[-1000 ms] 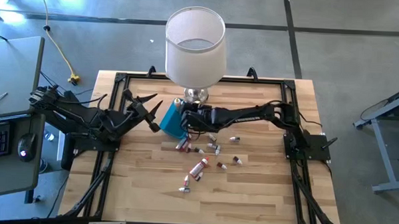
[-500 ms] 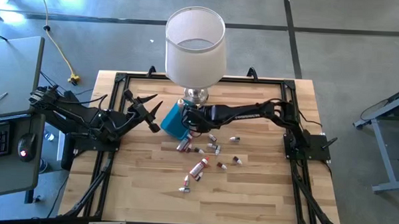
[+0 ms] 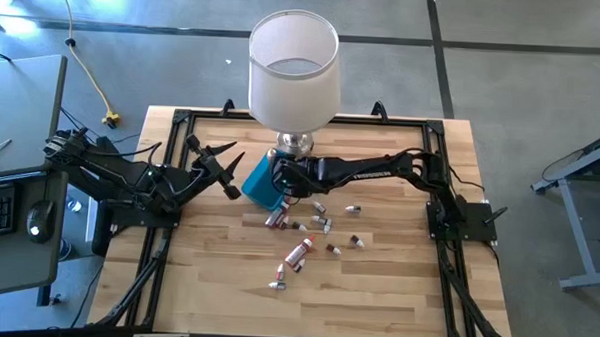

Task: Pick & Place food coloring
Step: Put the large yellow food coloring bottle into the blue bin, then put the large orange food coloring bottle into the blue bin

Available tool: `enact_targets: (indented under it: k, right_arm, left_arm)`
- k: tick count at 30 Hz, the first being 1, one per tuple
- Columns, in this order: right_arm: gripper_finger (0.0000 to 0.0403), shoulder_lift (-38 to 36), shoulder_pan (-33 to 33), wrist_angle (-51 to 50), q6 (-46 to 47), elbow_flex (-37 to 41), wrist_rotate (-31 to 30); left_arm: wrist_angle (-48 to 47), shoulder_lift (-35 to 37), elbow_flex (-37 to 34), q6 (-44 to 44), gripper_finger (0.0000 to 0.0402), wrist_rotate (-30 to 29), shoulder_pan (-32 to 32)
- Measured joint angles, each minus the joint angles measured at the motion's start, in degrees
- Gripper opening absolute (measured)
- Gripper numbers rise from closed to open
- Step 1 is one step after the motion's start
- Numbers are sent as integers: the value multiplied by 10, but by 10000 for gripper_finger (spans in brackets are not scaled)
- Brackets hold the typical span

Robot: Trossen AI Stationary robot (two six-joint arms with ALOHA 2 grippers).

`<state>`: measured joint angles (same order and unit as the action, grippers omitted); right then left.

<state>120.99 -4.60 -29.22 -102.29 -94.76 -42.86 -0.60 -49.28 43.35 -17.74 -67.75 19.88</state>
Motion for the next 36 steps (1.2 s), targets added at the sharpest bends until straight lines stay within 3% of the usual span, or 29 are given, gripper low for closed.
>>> enact_targets:
  k: [4, 9, 12, 16, 18, 20, 25, 30, 36]
  right_arm:
    - [146, -2, 5, 51, 32, 0, -82]
    - [144, -20, 21, 45, 63, 0, -149]
    - [143, -45, 30, 12, 150, 0, -182]
    - [142, -97, 46, -120, 365, 0, -190]
    - [142, -129, 57, -209, 513, 0, -122]
    - [142, -155, 65, -267, 649, 0, -10]
    - [142, -182, 80, -272, 874, 0, 279]
    - [142, -167, 117, -218, 864, 18, 406]
    - [143, -165, 171, -100, 769, 124, 429]
  left_arm:
    - [0, 0, 0, 0, 140, 0, 0]
    - [0, 0, 0, 3, 140, 0, 0]
    - [-2, 0, 0, 15, 140, 1, 0]
    - [-30, 0, 0, 47, 140, 26, 0]
    - [-51, 0, 0, 76, 140, 55, 0]
    - [-75, 0, 0, 124, 140, 101, 0]
    - [-128, 0, 0, 259, 140, 245, 0]
    - [-206, -7, 0, 375, 140, 342, 0]
    - [-286, -13, -1, 464, 140, 349, 0]
